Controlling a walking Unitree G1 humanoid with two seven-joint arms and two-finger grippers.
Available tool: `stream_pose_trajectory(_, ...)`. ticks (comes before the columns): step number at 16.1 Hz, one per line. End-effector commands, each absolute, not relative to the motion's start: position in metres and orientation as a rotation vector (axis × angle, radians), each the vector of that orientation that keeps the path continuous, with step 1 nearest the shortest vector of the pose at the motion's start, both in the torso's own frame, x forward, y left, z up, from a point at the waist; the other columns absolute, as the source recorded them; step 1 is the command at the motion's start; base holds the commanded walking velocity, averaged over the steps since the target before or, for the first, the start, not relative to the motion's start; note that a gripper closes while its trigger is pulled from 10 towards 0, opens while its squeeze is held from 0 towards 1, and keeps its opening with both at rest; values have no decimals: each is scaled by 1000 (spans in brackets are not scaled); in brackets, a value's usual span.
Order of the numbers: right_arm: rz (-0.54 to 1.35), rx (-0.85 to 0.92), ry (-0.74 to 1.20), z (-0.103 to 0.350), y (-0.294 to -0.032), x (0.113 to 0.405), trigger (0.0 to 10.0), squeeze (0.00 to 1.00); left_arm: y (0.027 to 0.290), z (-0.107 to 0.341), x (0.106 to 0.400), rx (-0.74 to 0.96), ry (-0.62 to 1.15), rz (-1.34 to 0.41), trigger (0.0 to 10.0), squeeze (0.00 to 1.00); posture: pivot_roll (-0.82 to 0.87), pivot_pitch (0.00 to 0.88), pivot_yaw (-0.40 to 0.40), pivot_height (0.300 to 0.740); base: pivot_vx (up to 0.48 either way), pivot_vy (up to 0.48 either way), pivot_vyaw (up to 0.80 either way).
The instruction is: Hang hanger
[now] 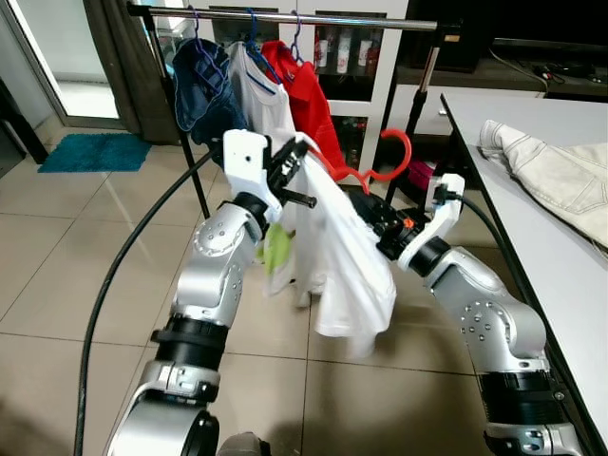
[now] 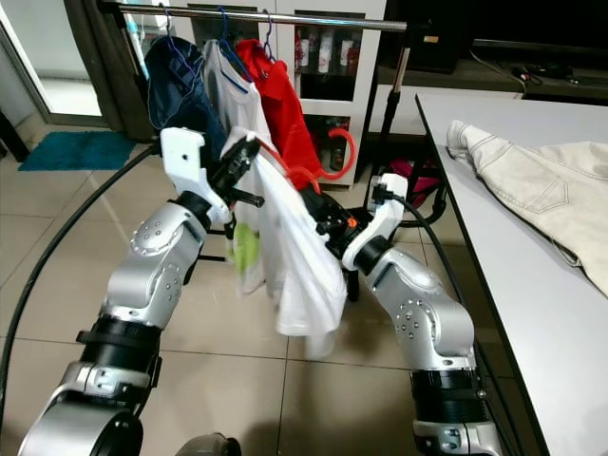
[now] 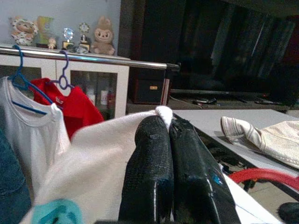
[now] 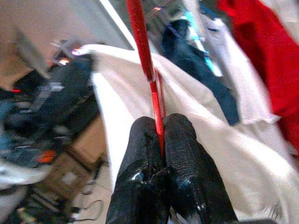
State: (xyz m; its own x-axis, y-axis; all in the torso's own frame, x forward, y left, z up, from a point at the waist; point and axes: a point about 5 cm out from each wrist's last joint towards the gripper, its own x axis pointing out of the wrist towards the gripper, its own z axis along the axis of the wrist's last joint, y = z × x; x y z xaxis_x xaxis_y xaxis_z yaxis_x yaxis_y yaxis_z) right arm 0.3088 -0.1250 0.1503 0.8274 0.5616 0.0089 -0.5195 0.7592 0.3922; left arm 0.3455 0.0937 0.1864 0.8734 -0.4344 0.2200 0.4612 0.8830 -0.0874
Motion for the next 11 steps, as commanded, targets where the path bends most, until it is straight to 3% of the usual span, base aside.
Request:
stream_pose_trajectory(1, 530, 380, 131, 149, -131, 314, 10000, 0, 99, 194, 345, -138, -235, -437, 0, 0, 43, 0, 24, 740, 0, 0, 0)
stream_pose_trajectory(5, 497, 376, 130, 149, -134, 317, 10000, 0, 97, 190, 344, -118, -205, -457, 0, 0, 42, 0, 22, 740, 0, 0, 0)
stream_pose_trajectory(6, 410, 381, 124, 150, -142, 322, 10000, 0, 93, 177, 341, -15, -141, -488, 0, 0, 42, 0, 22, 740, 0, 0, 0)
stream_pose_trajectory(11, 304, 420, 29, 165, -154, 328, 10000, 0, 103, 152, 339, 83, -21, -397, 0, 0, 42, 0, 20, 740, 0, 0, 0)
